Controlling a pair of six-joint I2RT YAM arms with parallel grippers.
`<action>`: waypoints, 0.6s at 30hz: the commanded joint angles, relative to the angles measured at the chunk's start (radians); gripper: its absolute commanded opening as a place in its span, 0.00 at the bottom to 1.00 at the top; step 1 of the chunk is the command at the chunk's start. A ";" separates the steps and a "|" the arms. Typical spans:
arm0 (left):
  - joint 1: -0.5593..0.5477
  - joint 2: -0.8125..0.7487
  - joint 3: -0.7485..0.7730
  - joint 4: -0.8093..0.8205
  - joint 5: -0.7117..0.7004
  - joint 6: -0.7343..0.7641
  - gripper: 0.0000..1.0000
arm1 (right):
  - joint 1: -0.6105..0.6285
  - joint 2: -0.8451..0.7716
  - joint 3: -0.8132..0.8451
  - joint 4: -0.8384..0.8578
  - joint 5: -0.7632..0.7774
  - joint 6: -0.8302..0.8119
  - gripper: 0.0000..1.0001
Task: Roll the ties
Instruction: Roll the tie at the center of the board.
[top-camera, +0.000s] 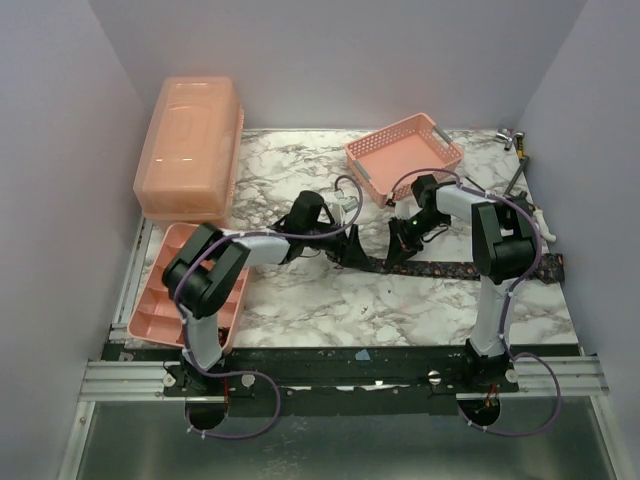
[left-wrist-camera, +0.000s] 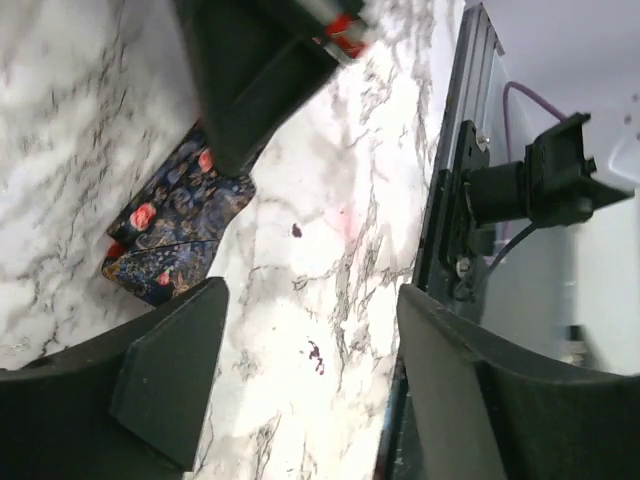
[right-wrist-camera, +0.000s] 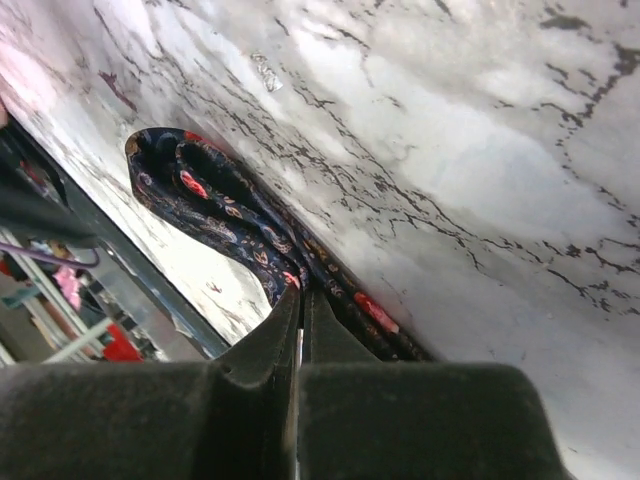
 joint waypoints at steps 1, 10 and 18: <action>-0.018 -0.196 -0.105 -0.014 -0.130 0.442 0.76 | 0.001 0.029 0.049 -0.081 0.038 -0.152 0.01; -0.109 -0.231 -0.189 0.050 -0.328 0.829 0.88 | 0.001 0.073 0.088 -0.125 0.032 -0.232 0.01; -0.148 -0.162 -0.180 0.099 -0.400 0.953 0.88 | 0.004 0.080 0.144 -0.158 0.041 -0.267 0.01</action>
